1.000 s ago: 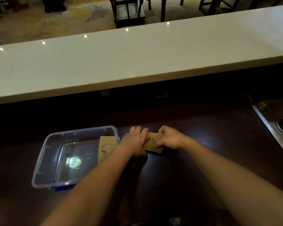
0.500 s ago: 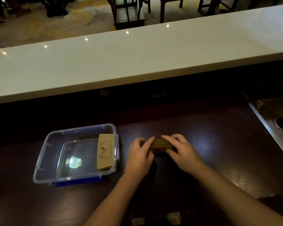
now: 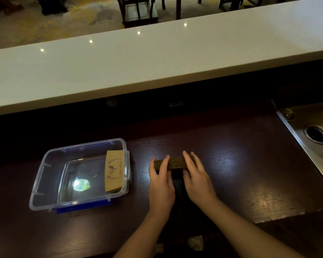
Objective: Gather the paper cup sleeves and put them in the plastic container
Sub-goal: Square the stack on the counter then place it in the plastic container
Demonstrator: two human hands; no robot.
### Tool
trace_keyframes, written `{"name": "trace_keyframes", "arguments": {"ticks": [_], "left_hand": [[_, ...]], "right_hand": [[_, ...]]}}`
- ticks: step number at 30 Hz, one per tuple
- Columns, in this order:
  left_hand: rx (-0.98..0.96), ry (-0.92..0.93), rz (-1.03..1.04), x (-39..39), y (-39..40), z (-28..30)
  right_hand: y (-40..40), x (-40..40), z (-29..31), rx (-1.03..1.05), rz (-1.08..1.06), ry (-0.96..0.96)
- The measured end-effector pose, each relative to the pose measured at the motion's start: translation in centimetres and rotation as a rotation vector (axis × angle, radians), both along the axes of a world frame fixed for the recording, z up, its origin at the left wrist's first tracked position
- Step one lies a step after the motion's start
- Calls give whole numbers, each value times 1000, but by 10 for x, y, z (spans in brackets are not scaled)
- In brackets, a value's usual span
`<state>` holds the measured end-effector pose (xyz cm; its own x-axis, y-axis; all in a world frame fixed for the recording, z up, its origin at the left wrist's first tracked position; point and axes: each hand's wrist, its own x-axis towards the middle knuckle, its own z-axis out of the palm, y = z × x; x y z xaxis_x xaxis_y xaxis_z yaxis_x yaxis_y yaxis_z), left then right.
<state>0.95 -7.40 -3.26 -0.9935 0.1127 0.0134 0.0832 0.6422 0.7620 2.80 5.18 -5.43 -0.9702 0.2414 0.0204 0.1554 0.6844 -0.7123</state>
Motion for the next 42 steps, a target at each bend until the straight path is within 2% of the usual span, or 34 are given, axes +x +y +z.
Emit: {"name": "trace_keyframes", "arguments": {"ticks": [9,12,14,16,18,20,24,30,32,35,38,42], "left_hand": [[-24,-19,1,-3,0,-4],[-19,-16,-13,-9,-3,2],[-18,-43,-59,-17,-8,11],[-19,-159,-151,-29,-16,27],[144,-380,-229,-40,-24,50],[309,-553,-265,-46,-33,68],[441,-736,-271,-50,-49,90],[448,-805,-260,-55,-82,115],[406,-776,-263,-54,-96,122],[395,-713,-212,-52,-116,127],[484,-660,-109,-53,-146,126],[541,-595,95,-74,-211,121]], "right_hand": [[10,-4,-5,7,86,55],[18,-10,4,-75,85,95],[28,-16,18,-229,54,98],[42,-22,39,-539,31,49],[54,-28,62,-857,44,-27],[59,-33,83,-1004,97,-109],[42,-46,112,-978,214,-214],[-2,-66,133,-901,433,-314],[-16,-73,136,-886,466,-327],[-41,-81,139,-902,447,-320],[-66,-88,137,-981,384,-314],[-81,-94,127,-1085,190,-338]]}}
